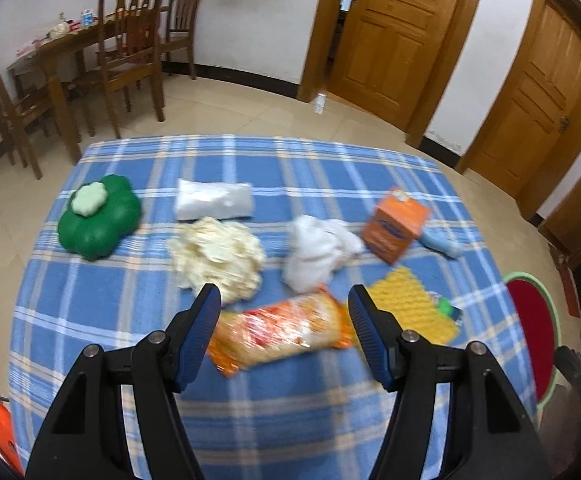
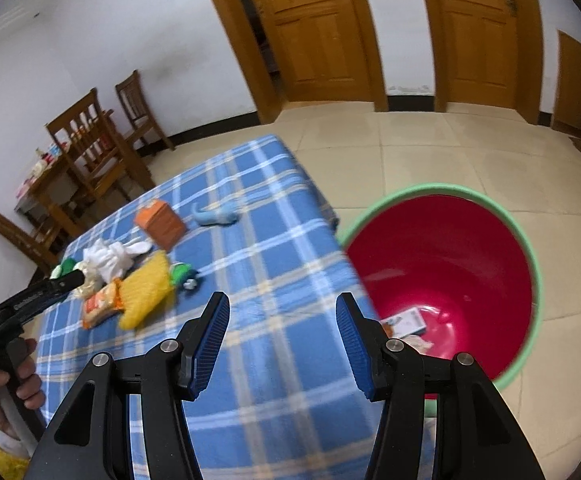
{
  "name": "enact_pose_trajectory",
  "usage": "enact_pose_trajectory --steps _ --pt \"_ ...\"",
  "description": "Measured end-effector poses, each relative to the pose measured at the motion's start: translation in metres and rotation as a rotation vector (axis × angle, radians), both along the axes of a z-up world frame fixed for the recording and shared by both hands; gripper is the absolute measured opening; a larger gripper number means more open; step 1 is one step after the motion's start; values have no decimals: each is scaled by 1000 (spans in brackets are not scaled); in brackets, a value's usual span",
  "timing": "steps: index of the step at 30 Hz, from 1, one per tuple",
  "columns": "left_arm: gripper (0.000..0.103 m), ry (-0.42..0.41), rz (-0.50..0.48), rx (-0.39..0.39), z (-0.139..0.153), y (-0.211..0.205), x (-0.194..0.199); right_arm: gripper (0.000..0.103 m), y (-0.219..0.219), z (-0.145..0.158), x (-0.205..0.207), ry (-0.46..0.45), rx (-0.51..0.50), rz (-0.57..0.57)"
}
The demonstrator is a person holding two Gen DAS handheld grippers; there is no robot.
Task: Collect trash
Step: 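Move both open grippers back over the table, then grasp the yellow foam net with the right gripper while the left gripper grasps crumpled cream paper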
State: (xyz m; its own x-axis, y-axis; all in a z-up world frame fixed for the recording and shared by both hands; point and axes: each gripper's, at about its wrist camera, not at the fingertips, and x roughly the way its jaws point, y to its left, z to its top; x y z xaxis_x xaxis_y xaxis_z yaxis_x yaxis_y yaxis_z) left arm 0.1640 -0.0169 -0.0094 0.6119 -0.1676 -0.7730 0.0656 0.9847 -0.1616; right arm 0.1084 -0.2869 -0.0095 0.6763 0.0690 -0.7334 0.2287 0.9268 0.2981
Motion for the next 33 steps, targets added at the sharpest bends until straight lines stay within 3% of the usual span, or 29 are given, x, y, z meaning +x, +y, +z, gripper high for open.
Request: enact_pose_trajectory --steps 17,33 --pt "66 35 45 35 -27 30 31 57 78 -23 54 79 3 140" --pt "66 49 43 -12 -37 43 42 57 116 -38 84 124 9 185"
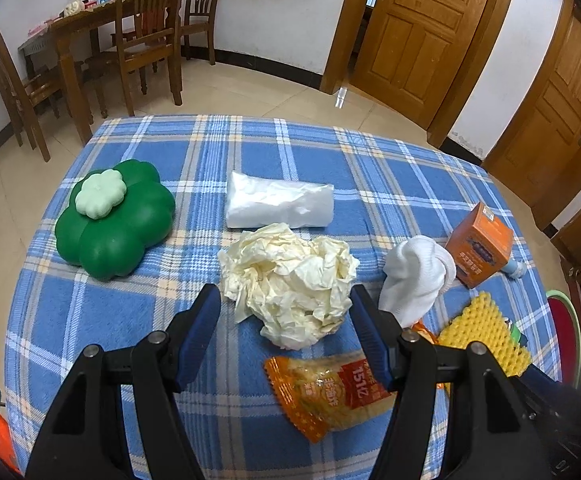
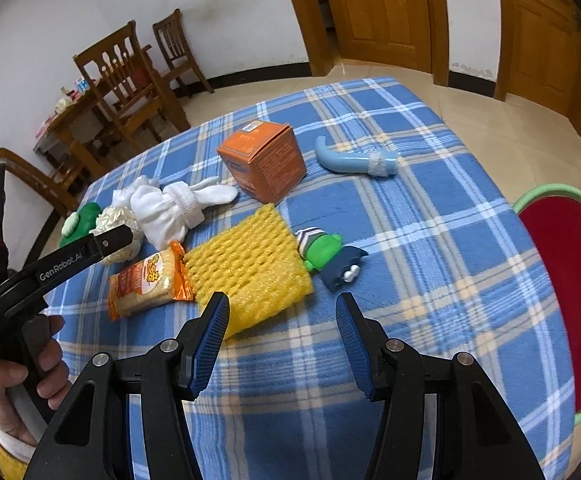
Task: Collect trash
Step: 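Grasp the yellow foam net with the right gripper while the left gripper grasps crumpled cream paper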
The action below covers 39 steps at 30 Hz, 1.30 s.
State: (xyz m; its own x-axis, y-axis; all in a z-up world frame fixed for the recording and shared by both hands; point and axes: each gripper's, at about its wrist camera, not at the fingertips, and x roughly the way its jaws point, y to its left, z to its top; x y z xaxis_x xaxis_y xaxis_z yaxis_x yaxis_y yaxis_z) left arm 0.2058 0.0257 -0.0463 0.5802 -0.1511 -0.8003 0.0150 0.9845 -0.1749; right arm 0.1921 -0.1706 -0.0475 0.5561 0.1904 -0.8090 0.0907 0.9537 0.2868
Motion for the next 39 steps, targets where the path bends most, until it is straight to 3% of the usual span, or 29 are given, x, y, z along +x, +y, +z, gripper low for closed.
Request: enact_pose_trajectory --steps 11,19,21,27,30,39 --pt "66 14 6 -6 -9 3 6 57 11 -10 9 14 -16 15" --pt "66 12 3 -4 -10 2 8 46 13 -9 12 6 -33 15" --pt "63 10 2 -6 -10 1 8 44 13 -9 12 7 -35 15" --pt "40 0 -17 -12 -8 0 5 24 10 -12 11 11 2 24" --pt "38 -3 -16 -15 -5 0 1 14 10 -9 7 -6 10 30" --pt "37 -35 -10 -36 12 3 -21 11 10 5 -11 -63 45 63"
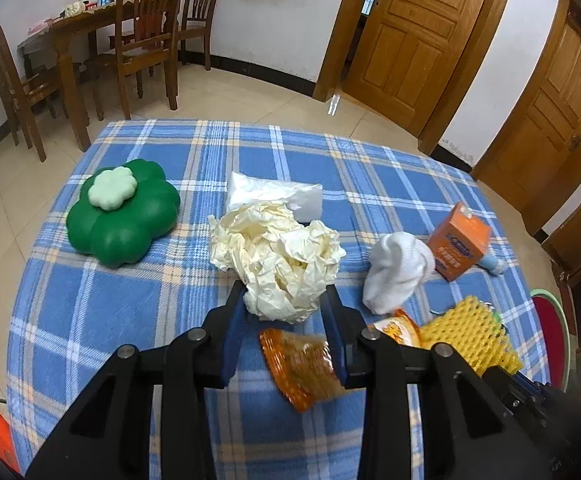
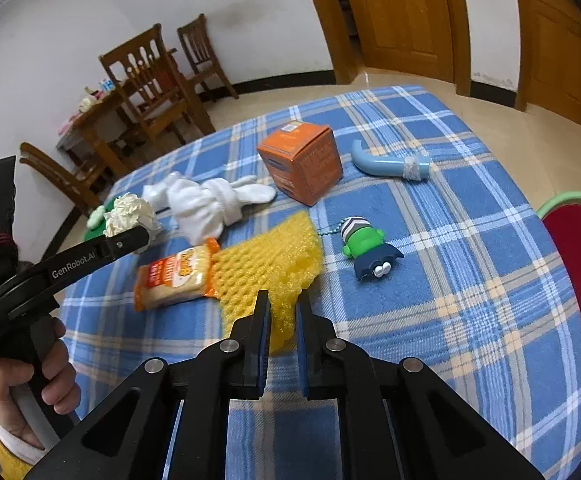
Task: Collect trash
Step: 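Grasp the yellow foam net with the right gripper while the left gripper grasps crumpled cream paper, then carry the foam net and crumpled paper over the red bucket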
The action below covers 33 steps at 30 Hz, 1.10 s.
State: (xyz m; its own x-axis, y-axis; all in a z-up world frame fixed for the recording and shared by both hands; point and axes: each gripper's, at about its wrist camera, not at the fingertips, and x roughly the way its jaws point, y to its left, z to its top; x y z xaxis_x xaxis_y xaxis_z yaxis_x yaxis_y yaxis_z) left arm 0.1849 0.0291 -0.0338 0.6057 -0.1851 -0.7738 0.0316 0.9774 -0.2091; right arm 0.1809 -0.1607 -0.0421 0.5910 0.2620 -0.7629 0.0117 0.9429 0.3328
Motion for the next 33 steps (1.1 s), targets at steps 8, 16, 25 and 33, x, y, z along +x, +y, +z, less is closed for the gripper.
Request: enact_pose_trajectory --steps 8,16,25,33 --pt "37 -30 -25 -30 20 -6 -27 11 -8 15 -23 -43 23 -4" --pt "37 -70 -79 -44 46 -28 -57 11 -28 31 -49 -99 42 -45" --pt "37 -91 -149 -42 63 -61 -81 11 -63 43 -81 -143 59 -135" --pt "37 -87 -230 -22 68 -102 -94 11 -100 40 -103 -149 53 -222"
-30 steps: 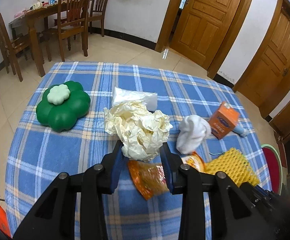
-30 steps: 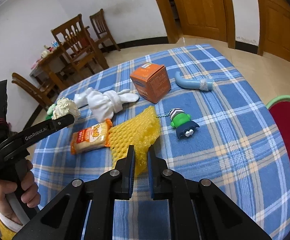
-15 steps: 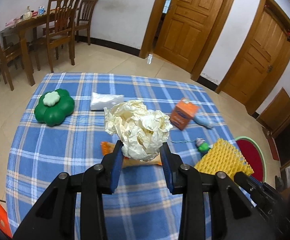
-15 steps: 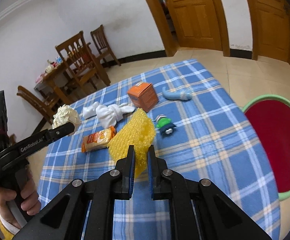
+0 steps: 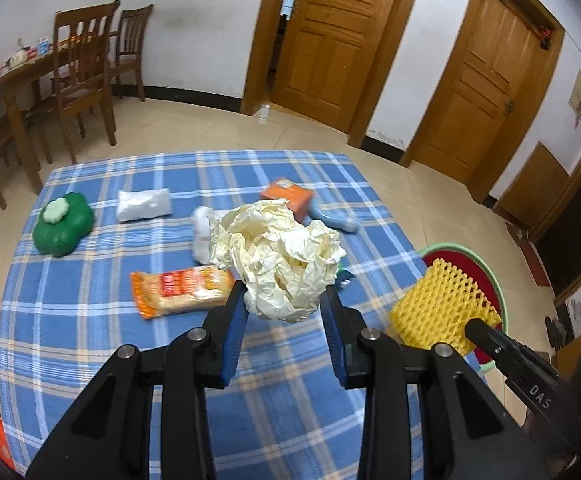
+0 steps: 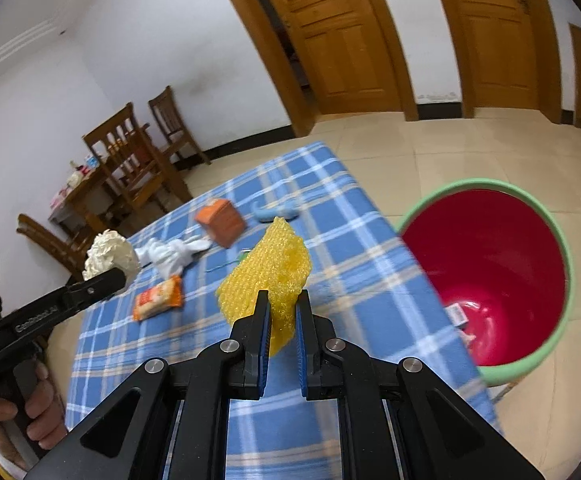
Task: Collect trash
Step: 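Carry the foam net and crumpled paper over the red bucket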
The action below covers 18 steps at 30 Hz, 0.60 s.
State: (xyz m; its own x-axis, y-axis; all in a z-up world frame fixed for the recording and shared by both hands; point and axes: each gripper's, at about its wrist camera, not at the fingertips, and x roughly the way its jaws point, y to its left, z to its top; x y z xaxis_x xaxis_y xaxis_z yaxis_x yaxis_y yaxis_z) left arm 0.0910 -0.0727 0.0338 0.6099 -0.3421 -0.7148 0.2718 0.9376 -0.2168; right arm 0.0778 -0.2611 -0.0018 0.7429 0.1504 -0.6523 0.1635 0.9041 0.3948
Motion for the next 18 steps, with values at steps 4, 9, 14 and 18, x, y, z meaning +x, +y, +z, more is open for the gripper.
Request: enact_pose_trajectory --steps 4,9,14,18 --pt "37 5 -32 16 0 -20 -4 11 -20 -4 -9 7 3 -40" --pt "37 7 -73 40 -1 -45 -8 11 -48 -6 -21 10 4 -96" --pt "37 8 -112 59 -1 -69 -10 11 -70 -8 -30 9 12 -152" --pt "37 9 -140 69 -3 -85 -11 11 -86 -12 -36 18 15 -189"
